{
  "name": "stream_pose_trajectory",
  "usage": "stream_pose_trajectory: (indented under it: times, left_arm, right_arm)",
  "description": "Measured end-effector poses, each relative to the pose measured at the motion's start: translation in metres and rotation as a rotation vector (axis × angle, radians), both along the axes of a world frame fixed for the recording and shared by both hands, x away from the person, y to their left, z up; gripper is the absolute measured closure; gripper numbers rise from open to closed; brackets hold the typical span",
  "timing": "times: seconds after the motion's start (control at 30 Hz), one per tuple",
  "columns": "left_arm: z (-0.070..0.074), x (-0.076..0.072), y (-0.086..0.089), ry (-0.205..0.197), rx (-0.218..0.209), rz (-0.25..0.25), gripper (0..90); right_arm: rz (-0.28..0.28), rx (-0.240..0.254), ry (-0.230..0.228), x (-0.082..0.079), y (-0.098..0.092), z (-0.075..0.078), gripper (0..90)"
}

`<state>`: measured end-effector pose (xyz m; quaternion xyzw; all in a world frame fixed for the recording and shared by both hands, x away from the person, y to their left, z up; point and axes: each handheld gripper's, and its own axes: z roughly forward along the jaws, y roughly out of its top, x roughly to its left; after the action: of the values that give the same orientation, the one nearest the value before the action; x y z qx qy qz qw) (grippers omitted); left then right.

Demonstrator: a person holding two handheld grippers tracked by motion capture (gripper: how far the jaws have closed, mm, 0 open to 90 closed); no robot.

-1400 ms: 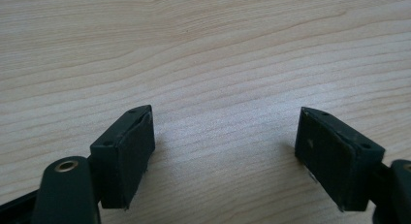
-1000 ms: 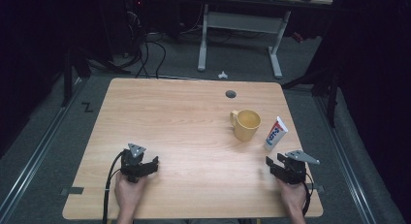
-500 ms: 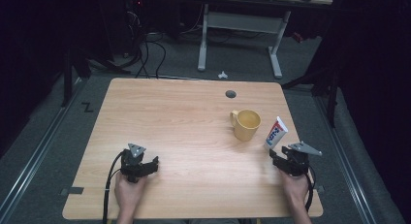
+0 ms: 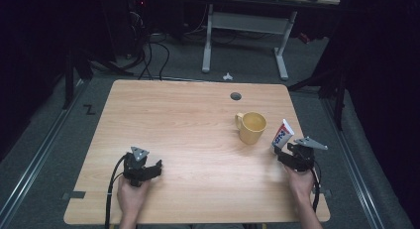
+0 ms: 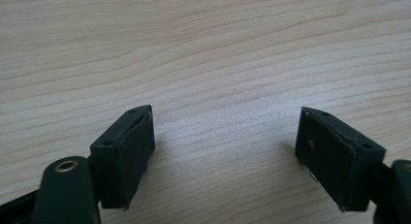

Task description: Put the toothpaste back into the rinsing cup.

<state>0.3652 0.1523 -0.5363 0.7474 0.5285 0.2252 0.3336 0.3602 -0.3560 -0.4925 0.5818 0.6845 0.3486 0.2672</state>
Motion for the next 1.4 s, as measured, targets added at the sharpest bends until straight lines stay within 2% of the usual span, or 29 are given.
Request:
stream_pose_trajectory:
  times: [0.17,0.23,0.3,0.57,0.77,1.07,1.17,1.4]
  left_arm:
    - [0.0,0.0,0.0,0.001,0.0,-0.001,22.2]
    - [0.0,0.0,0.0,0.0,0.0,0.0,22.2]
    - [0.0,0.0,0.0,0.001,0.0,-0.001,22.2]
    - [0.0,0.0,0.0,0.001,-0.001,-0.001,22.3]
    - [0.0,0.0,0.0,0.001,0.0,-0.001,22.3]
    - [0.0,0.0,0.0,0.001,-0.001,-0.001,22.3]
    - [0.0,0.0,0.0,0.002,-0.001,-0.002,22.3]
    - [0.0,0.0,0.0,0.002,-0.001,-0.002,22.3]
  right_arm:
    - [-0.005,0.004,0.0,0.008,0.0,0.004,40.9]
    - [-0.008,0.009,-0.016,0.011,0.0,0.004,41.2]
    - [-0.01,0.011,0.001,0.014,0.0,0.004,41.1]
    - [-0.008,0.027,-0.016,0.023,0.001,0.008,43.0]
    - [0.0,0.02,-0.007,0.031,0.003,0.011,44.6]
    - [0.006,0.001,-0.004,0.036,0.005,0.012,51.9]
    - [0.023,0.002,0.003,0.039,0.005,0.013,57.1]
    - [0.029,-0.015,0.003,0.039,0.007,0.014,60.6]
